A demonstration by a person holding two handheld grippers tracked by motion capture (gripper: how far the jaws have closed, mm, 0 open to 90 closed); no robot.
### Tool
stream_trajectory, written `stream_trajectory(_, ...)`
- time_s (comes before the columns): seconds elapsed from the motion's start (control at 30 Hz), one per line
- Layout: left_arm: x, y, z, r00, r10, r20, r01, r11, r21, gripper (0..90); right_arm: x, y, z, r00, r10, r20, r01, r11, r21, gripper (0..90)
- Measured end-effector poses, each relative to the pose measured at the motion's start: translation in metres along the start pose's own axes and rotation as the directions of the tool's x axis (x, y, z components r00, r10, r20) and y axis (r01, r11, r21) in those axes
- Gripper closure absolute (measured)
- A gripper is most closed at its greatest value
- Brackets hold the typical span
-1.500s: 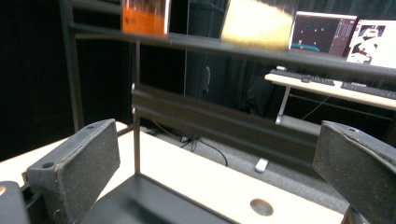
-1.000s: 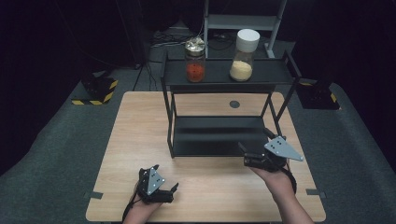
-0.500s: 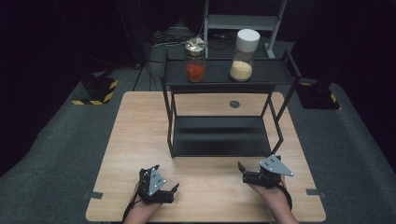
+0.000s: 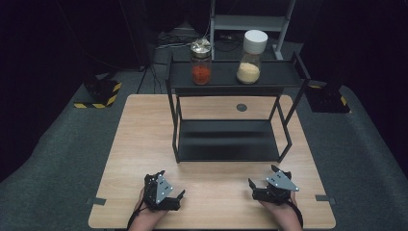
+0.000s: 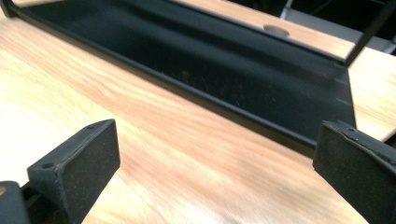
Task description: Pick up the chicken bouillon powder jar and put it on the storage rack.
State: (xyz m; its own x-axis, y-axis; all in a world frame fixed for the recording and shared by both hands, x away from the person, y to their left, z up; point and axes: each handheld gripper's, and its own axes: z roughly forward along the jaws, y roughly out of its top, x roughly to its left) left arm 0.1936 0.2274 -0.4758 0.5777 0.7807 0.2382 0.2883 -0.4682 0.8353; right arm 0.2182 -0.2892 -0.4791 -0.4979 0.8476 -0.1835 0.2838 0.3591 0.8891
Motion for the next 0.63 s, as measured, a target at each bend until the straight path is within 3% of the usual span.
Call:
stream_trajectory(0.1,-0.001,0.000,0.000,1.0000,0.001,-0.003,-0.001,1.0000,-0.001,1.0,0.001,0.003,-0.002,0.9998,-0.020,0.001,0.020,0.999,0.033,0.0)
stream_trajectory(0.4,-0.002,0.000,-0.001,0.9998,0.019,0.003,-0.019,0.9998,0.000,1.0,0.010,0.004,-0.004,0.9964,-0.083,0.018,0.082,0.995,0.050,0.0)
stream_trajectory(0.63,0.003,0.002,0.001,0.9998,0.004,0.020,-0.004,0.9999,0.012,1.2,0.009,0.005,-0.004,0.9965,-0.083,0.011,0.082,0.995,0.056,0.0)
